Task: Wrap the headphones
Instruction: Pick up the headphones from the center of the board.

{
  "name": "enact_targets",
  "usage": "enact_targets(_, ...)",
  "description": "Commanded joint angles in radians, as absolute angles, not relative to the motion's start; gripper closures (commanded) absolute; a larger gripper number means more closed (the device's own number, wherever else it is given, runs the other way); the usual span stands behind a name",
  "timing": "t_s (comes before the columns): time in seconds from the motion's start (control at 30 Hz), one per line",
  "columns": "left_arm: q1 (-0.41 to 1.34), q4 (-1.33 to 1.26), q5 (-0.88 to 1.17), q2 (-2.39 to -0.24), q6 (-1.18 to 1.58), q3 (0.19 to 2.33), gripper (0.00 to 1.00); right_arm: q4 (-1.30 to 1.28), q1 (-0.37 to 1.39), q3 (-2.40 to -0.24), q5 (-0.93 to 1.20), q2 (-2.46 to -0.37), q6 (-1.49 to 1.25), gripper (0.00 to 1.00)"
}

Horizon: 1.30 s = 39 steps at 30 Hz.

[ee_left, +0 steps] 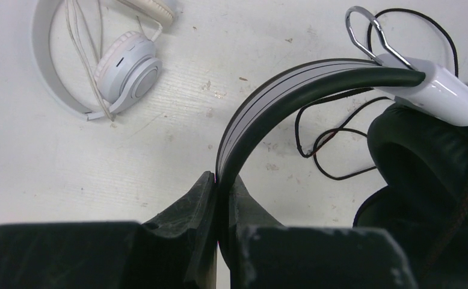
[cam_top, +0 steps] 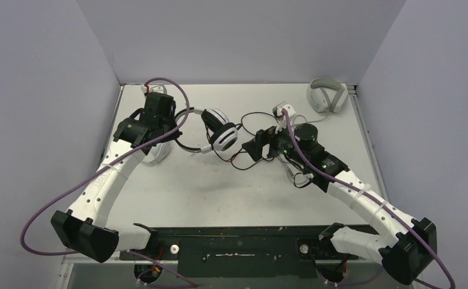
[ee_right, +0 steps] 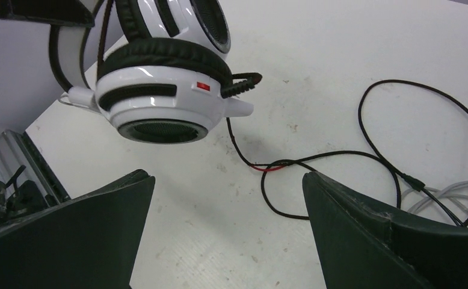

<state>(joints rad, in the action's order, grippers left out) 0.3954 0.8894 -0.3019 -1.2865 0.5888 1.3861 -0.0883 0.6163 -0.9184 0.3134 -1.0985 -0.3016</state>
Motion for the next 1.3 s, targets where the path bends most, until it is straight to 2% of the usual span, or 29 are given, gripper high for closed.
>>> enact_targets(0.0,0.392,0.894,-0.244,-1.272,0.585,1.572,1.00,0.129,0.617,-0.791,0.251,-1.020,-0.247,0.00)
enact_targets(0.3,0.392,0.956,-0.110,-1.271,0.593,1.725,1.00,0.487,0.618,-0.564,0.268,-1.021,-0.181,0.00)
enact_targets(0.73,0.393,0.952,0.097,-1.244,0.605,1.856,1.00,0.827,0.609,-0.536,0.355,-1.298,-0.079,0.00)
enact_targets(0.9,0.394,0.944,0.140,-1.244,0.636,1.924,1.00,0.994,0.597,-0.520,0.480,-1.420,-0.073,0.00)
enact_targets(1.07,0.396,0.925,0.188,-1.250,0.676,1.986,1.00,1.160,0.568,-0.514,0.473,-1.540,-0.089,0.00)
enact_targets(1.27,0.398,0.930,0.226,-1.255,0.698,2.043,1.00,1.196,0.527,-0.546,0.475,-1.597,-0.066,0.00)
